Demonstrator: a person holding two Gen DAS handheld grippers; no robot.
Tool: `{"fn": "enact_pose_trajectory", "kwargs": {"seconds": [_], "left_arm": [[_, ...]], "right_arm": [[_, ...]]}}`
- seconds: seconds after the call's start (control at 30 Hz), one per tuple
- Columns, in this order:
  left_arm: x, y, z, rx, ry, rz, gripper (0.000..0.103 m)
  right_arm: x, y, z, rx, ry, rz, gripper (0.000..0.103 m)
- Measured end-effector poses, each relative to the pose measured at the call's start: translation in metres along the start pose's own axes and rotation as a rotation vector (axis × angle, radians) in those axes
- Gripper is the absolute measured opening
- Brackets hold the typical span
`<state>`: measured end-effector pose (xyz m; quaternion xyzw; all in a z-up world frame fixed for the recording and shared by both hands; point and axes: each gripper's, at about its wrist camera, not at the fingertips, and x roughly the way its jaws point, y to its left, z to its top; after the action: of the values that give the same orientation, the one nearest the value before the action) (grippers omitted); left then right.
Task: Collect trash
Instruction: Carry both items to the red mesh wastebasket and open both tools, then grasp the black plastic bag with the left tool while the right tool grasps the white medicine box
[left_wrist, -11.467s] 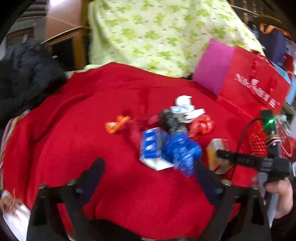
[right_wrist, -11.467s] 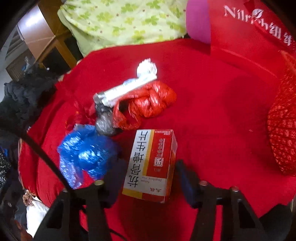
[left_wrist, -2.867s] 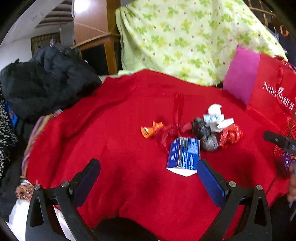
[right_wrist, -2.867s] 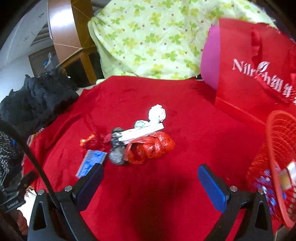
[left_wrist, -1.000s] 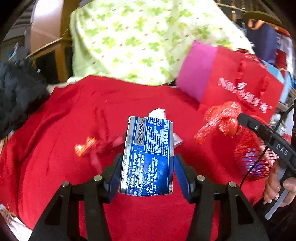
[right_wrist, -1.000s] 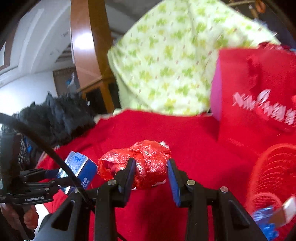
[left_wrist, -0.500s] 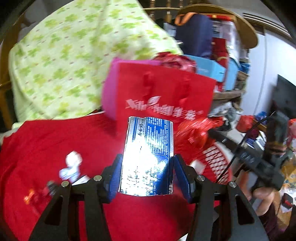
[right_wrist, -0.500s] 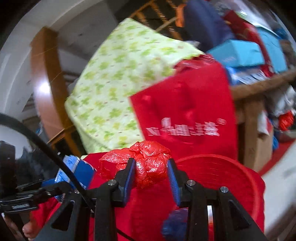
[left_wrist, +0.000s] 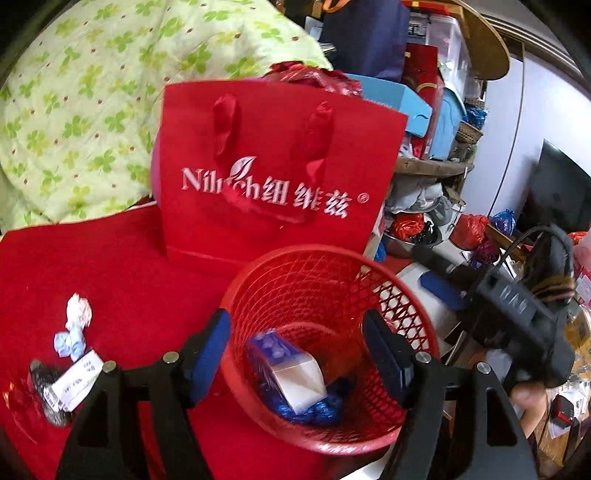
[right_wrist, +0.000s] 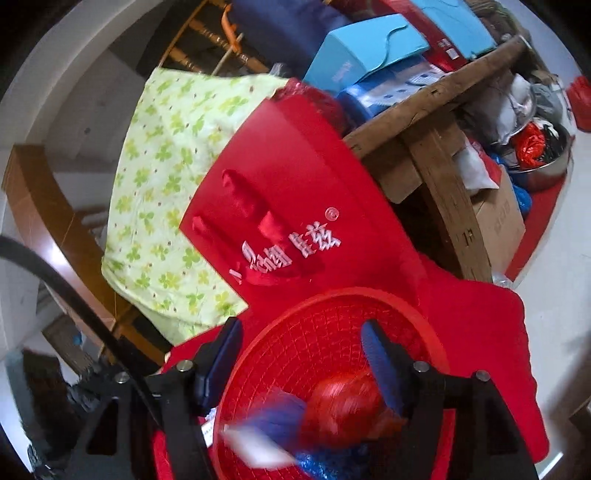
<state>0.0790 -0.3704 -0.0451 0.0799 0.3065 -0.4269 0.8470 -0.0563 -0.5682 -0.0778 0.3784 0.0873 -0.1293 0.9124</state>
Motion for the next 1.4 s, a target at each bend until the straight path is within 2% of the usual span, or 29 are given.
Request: {"fn": "enact_pose_trajectory", "kwargs": {"seconds": [0.1,0.2,0.37,0.5,0.57,0.67,0.7,0.8,0.9,0.93,1.1,1.23,1.4], "left_arm": [[-0.012,0.017,-0.009,-0.021,-0.002,0.026,0.074],[-0.031,0.041,-0.025,-0.045,-0.005,0.075,0.074],[-0.074,0.100,-0.071,-0.122,0.018,0.189,0.074],[-0.115,0.159,-0.111,-0.219,0.031,0.311,0.074],[-0.137,0.189,-0.131,-0.278,0.029,0.385,0.074],[-0.169,0.229,-0.160,-0.359,0.018,0.508,0.074],[-0.180,0.244,-0.171,-0.392,0.018,0.548,0.074],[-0.196,0.269,-0.191,-0.458,0.018,0.596,0.074],[-0.202,0.284,-0.205,-0.486,0.016,0.618,0.074],[-0.200,0.288,-0.209,-0.490,0.020,0.616,0.074],[-0.186,0.299,-0.218,-0.499,0.041,0.581,0.074],[-0.172,0.308,-0.222,-0.501,0.065,0.565,0.074],[-0.166,0.324,-0.215,-0.496,0.057,0.568,0.074]], "right_arm": [[-0.012,0.021,-0.004,-0.083,-0.092,0.016,0.071],[-0.017,0.047,-0.013,-0.156,-0.147,0.074,0.071],[-0.018,0.106,-0.039,-0.296,-0.193,0.203,0.071],[-0.015,0.153,-0.072,-0.422,-0.181,0.315,0.071],[-0.007,0.177,-0.093,-0.472,-0.130,0.379,0.071],[0.017,0.205,-0.127,-0.503,0.003,0.437,0.071],[0.032,0.214,-0.141,-0.497,0.080,0.453,0.071],[0.068,0.227,-0.169,-0.484,0.244,0.428,0.071],[0.114,0.231,-0.196,-0.446,0.420,0.365,0.071],[0.135,0.230,-0.206,-0.415,0.499,0.318,0.071],[0.205,0.198,-0.226,-0.168,0.715,0.202,0.071],[0.247,0.189,-0.244,-0.047,0.812,0.162,0.071],[0.278,0.195,-0.254,-0.002,0.859,0.128,0.071]]}}
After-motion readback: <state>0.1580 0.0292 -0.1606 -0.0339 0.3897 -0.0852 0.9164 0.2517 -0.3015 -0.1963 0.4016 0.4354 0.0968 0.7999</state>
